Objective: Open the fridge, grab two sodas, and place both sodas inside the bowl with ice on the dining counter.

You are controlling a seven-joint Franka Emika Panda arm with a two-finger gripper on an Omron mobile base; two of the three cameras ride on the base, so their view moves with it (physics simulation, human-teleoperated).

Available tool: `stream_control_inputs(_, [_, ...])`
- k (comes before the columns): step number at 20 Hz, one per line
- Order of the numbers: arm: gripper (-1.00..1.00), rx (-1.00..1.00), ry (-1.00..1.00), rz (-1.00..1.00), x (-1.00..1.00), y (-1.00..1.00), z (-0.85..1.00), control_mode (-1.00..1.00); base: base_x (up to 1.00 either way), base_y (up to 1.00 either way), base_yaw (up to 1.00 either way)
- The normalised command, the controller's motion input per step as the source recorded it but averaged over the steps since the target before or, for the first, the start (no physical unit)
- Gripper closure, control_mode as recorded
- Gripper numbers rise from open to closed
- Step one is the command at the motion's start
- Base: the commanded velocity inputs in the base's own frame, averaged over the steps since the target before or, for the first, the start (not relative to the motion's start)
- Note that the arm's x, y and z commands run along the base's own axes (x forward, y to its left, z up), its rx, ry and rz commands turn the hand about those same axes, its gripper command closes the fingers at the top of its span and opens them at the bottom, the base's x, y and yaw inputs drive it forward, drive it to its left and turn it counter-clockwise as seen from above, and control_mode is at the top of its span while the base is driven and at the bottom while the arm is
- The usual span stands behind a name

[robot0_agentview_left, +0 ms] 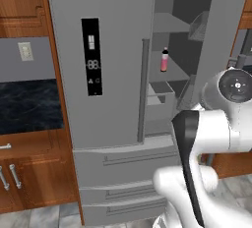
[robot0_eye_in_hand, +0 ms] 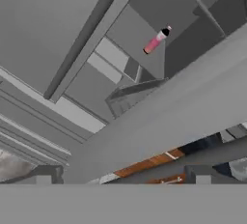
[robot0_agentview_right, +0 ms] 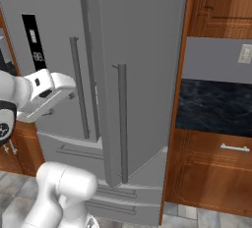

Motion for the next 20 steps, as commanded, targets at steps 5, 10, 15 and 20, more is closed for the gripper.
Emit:
stream_control_inputs(5, [-1.00, -0.25, 0.13, 0.01, 0.79, 0.78, 0.01, -1.00, 0.00, 0.00, 0.00])
stream_control_inputs(10, [-1.00, -0.14, 0.09, 0.00, 0.78, 0.09, -0.04, -1.00, 0.00, 0.00, 0.00])
stream_control_inputs(15, [-1.00, -0.11, 0.00, 0.00, 0.70, 0.00, -0.38, -1.00, 0.00, 0.00, 0.00])
stream_control_inputs(20, [-1.00, -0.02, 0.01, 0.00, 0.89, -0.05, -0.37, -1.00, 0.00, 0.00, 0.00])
